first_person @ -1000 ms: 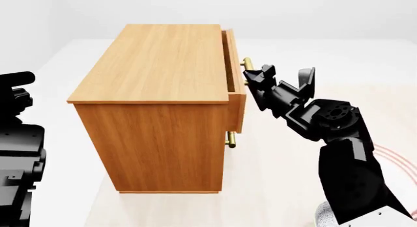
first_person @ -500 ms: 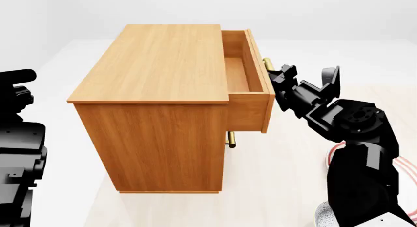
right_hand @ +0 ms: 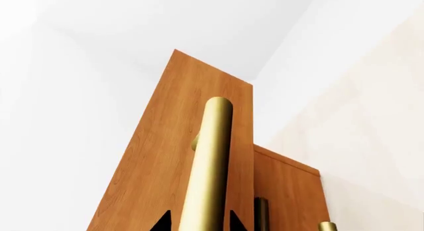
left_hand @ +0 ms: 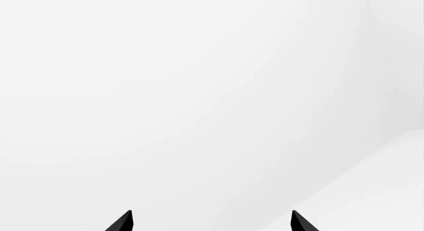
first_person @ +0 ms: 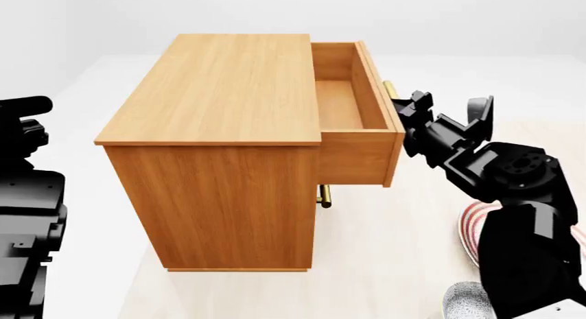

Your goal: Open the top drawer of the cabinet and put the bowl in it.

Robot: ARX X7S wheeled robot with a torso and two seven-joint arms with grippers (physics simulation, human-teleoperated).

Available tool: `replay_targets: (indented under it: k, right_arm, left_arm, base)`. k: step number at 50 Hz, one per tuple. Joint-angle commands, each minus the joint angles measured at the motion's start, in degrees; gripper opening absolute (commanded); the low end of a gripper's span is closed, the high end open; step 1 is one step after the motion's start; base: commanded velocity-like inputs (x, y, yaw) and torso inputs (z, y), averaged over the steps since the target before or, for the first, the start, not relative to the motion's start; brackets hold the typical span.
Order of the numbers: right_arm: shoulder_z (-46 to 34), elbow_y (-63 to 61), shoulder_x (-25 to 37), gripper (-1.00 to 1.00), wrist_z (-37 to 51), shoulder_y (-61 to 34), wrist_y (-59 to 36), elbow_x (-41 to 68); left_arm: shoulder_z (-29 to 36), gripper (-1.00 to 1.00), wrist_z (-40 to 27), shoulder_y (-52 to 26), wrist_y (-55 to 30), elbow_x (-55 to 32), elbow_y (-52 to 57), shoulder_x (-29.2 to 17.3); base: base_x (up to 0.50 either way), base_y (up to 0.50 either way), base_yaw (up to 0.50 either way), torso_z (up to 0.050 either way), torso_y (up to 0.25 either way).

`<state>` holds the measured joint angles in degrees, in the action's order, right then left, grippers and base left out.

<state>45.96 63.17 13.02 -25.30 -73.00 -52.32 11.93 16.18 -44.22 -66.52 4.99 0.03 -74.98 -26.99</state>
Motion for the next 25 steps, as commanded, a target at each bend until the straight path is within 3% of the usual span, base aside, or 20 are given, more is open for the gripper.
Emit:
replay_targets:
  k: [1,15,16,25]
  right_arm:
    - [0.0,-0.6,1.4,-1.00,-0.1,-0.9,1.7,-1.8]
    - [-0.2,-1.0,1.3,-1.00,-0.9,-1.0,1.2,-1.4]
    - [-0.4,-1.2,1.2,1.00,-1.3,-0.9,0.8,-1.4]
    - [-1.4,-1.2,0.9,1.00,-2.3,-0.9,0.8,-1.6]
  left_arm:
    - [0.2,1.00,-0.1,0.0,0.0,0.0,0.0,0.1]
    - [0.4,1.00,0.0,0.0,0.1,0.0,0.0,0.1]
    - [0.4,1.00,0.0,0.0,0.1,0.0,0.0,0.1]
    - [0.3,1.00,0.0,0.2,0.2,-0.1,0.0,-0.1]
  base:
    - [0.00,0.00,0.00,0.000,0.000]
    - [0.00,0.00,0.00,0.000,0.000]
    - [0.00,0.00,0.00,0.000,0.000]
    - [0.00,0.00,0.00,0.000,0.000]
